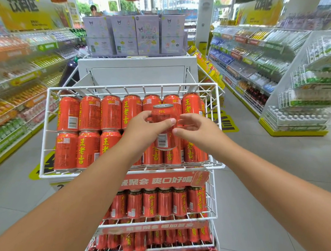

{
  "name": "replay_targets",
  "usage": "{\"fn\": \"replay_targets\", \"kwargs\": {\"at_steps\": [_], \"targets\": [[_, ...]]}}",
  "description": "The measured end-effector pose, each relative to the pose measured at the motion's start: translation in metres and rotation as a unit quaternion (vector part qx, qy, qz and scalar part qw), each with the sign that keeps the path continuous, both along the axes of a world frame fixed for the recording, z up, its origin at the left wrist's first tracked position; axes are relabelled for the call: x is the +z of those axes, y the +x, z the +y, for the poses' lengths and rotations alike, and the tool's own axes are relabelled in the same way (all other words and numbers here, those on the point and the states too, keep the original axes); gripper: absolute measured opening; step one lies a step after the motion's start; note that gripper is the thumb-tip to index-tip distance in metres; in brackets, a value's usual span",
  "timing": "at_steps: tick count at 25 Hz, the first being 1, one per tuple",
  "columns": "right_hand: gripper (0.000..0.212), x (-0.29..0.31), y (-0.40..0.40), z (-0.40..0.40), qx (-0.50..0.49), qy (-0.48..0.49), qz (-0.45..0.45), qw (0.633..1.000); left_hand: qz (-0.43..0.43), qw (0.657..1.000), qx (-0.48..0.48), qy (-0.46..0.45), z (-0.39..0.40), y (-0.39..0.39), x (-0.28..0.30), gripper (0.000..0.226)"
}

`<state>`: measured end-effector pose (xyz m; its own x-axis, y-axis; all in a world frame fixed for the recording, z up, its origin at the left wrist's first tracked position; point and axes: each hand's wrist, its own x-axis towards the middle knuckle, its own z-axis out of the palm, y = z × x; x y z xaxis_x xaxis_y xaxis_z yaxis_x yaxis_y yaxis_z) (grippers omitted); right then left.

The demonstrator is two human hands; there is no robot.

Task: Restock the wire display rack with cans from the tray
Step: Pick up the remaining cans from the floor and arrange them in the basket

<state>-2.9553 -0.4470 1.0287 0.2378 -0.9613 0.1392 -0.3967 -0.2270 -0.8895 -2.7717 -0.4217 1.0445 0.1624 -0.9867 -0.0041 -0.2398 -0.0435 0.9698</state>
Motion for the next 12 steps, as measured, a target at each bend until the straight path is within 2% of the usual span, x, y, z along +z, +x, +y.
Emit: {"fn": "replay_targets", "kwargs": {"at_steps": [2, 5, 8, 10, 12], "targets": [[0.067, -0.004, 0.003, 0.003, 0.017, 0.001, -0.003, 1.000, 0.000, 1.000, -0.008, -0.001, 0.001, -0.005, 0.000, 0.063], [0.050, -0.010, 0.009, 0.002, 0.013, -0.019, -0.010, 1.000, 0.019, 0.999, -0.029, -0.016, 0.004, -0.014, -0.001, 0.038], [0.039, -0.011, 0.010, 0.002, 0.002, -0.024, -0.037, 0.999, -0.003, 0.999, -0.033, -0.039, 0.008, -0.016, -0.001, 0.037], [0.040, -0.009, 0.006, 0.003, -0.005, -0.014, -0.051, 0.999, -0.084, 0.993, -0.035, -0.068, 0.011, -0.010, -0.001, 0.048], [0.046, -0.007, 0.000, 0.005, -0.022, -0.008, -0.037, 0.999, -0.255, 0.961, -0.037, -0.096, 0.013, 0.002, -0.006, 0.072]]}}
